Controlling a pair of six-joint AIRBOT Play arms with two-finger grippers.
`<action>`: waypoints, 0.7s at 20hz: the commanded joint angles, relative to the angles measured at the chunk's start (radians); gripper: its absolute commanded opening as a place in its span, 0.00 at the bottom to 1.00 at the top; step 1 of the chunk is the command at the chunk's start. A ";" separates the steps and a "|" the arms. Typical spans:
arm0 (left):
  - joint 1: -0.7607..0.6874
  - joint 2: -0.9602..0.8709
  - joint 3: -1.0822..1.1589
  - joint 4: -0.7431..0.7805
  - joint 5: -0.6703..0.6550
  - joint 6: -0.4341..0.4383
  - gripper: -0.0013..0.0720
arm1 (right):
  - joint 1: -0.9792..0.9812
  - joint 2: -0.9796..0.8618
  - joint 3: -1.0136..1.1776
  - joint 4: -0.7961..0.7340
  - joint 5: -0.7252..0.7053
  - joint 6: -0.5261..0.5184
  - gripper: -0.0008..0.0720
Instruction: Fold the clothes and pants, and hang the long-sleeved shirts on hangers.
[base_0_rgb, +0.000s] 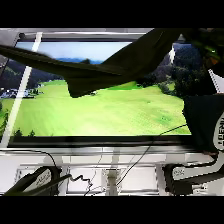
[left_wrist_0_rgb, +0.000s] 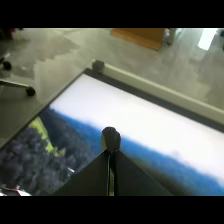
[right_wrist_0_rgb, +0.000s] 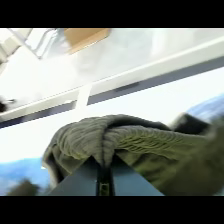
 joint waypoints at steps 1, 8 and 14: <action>0.084 0.016 0.019 0.000 -0.017 -0.010 0.03 | -0.080 0.032 0.049 -0.152 0.084 0.013 0.05; 0.145 0.051 0.019 0.000 -0.100 0.059 0.04 | -0.115 0.117 0.049 -0.179 0.253 0.014 0.05; 0.182 0.204 0.019 0.015 -0.100 0.159 0.04 | -0.115 0.371 0.049 -0.384 0.380 0.014 0.05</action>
